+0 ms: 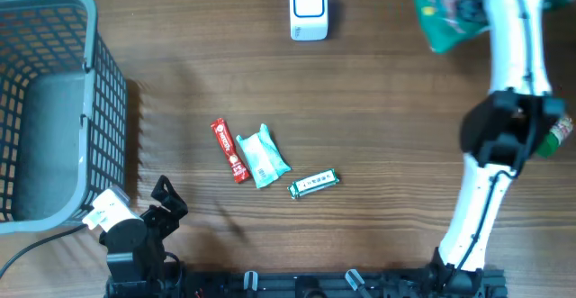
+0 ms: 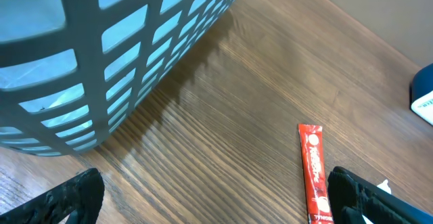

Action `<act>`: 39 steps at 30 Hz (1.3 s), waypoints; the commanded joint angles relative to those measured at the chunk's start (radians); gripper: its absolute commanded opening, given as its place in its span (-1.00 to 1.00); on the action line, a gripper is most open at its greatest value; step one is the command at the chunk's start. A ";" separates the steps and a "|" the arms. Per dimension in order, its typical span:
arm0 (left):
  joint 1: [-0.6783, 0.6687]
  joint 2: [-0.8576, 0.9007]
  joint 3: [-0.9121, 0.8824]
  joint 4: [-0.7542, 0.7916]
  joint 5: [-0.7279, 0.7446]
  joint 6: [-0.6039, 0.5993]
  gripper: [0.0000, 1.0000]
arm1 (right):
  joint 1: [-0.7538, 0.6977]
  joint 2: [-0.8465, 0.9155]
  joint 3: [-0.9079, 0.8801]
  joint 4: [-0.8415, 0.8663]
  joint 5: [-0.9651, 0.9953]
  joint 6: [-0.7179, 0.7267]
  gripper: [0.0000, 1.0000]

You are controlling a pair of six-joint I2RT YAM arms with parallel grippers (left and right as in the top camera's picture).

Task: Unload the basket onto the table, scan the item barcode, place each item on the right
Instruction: 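Carry the gloves pack right and place it at the top right, then reach the right gripper to the white packet and grasp it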

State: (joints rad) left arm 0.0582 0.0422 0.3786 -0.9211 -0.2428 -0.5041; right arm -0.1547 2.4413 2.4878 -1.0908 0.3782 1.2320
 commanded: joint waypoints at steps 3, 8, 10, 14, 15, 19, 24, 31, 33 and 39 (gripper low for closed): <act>-0.004 -0.003 -0.007 0.002 -0.016 -0.009 1.00 | -0.159 0.136 -0.043 0.064 -0.275 -0.419 -0.68; -0.004 -0.003 -0.006 0.002 -0.016 -0.009 1.00 | -0.271 0.157 -0.043 0.013 -0.187 -0.399 -0.64; -0.004 -0.003 -0.007 0.002 -0.016 -0.009 1.00 | -0.314 0.157 -0.043 0.014 -0.187 -0.394 -0.46; -0.004 -0.003 -0.007 0.002 -0.016 -0.009 1.00 | -0.359 0.154 -0.035 0.013 -0.226 -0.476 0.99; -0.004 -0.003 -0.007 0.002 -0.016 -0.009 1.00 | -0.359 0.138 -0.031 0.010 -0.272 -0.477 0.99; -0.004 -0.003 -0.007 0.002 -0.016 -0.009 1.00 | -0.303 -0.016 -0.031 0.013 -0.546 -0.547 0.99; -0.004 -0.003 -0.006 0.002 -0.016 -0.009 1.00 | -0.058 -0.083 -0.031 -0.248 -0.813 -0.768 0.99; -0.004 -0.003 -0.007 0.002 -0.016 -0.009 1.00 | 0.385 -0.084 -0.038 -0.518 -0.753 -0.746 0.99; -0.004 -0.003 -0.007 0.002 -0.016 -0.009 1.00 | 0.478 -0.090 -0.038 -0.518 -0.622 -0.568 0.99; -0.004 -0.003 -0.007 0.002 -0.016 -0.009 1.00 | 0.642 -0.244 -0.040 -0.518 -0.604 -0.694 0.99</act>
State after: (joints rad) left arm 0.0582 0.0422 0.3786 -0.9207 -0.2428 -0.5041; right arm 0.4599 2.3341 2.4500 -1.6077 -0.2600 0.5991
